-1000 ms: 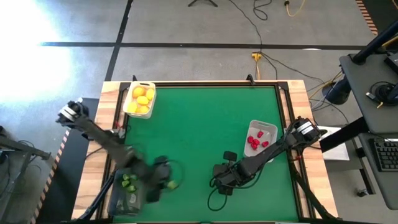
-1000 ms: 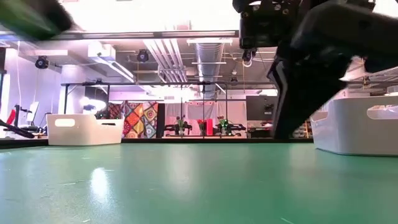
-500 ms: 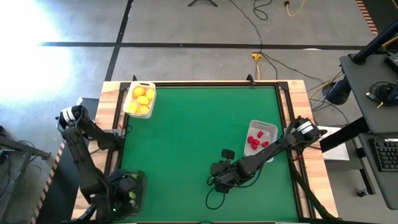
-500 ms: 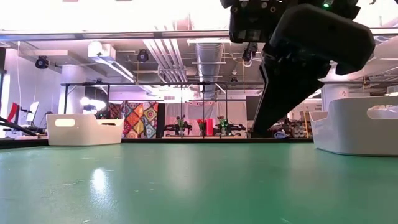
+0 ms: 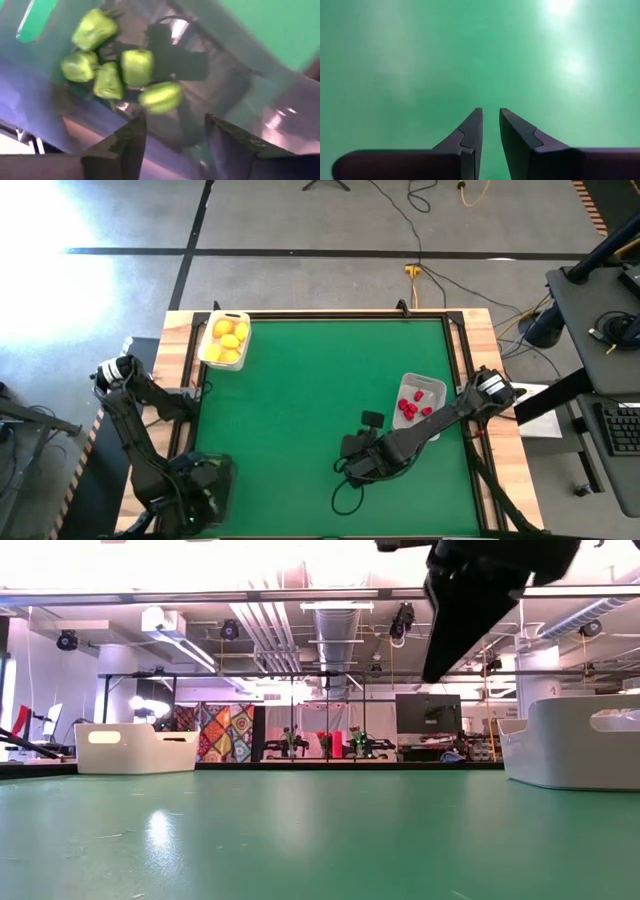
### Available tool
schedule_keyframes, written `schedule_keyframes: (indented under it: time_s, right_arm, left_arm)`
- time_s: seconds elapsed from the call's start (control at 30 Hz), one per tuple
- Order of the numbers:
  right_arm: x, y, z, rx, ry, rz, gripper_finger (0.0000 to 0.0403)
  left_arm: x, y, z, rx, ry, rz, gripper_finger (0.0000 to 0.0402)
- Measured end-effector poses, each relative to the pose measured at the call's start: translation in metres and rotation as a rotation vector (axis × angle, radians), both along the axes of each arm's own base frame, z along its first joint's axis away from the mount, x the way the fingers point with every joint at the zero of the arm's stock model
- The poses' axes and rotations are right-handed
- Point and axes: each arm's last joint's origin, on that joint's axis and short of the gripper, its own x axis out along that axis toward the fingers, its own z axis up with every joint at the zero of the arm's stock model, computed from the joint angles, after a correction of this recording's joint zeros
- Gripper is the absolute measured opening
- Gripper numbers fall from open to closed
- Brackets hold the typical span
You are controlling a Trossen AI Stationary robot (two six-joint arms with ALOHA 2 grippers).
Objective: Sort produce into baskets
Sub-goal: Adjust the gray bin on the table
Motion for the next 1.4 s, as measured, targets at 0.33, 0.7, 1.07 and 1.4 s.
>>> schedule_keyframes:
  time_s: [0.33,0.7,1.07,1.4]
  right_arm:
    - [-0.04,-0.022,0.015,-0.219,0.127,-0.468,0.0059]
    - [-0.092,-0.061,0.035,-0.053,0.157,-0.763,0.0052]
    - [-0.144,-0.133,0.005,0.261,-0.092,-0.902,0.0011]
    - [-0.126,-0.156,-0.03,0.369,-0.146,-0.816,0.0013]
  left_arm:
    - [0.02,0.008,0.078,0.407,-0.703,-0.181,0.0218]
    - [0.078,0.055,0.074,0.831,-0.696,-0.279,0.021]
    - [0.094,0.091,0.029,0.916,-0.525,-0.219,0.021]
    - [0.094,0.092,0.026,0.918,-0.508,-0.249,0.021]
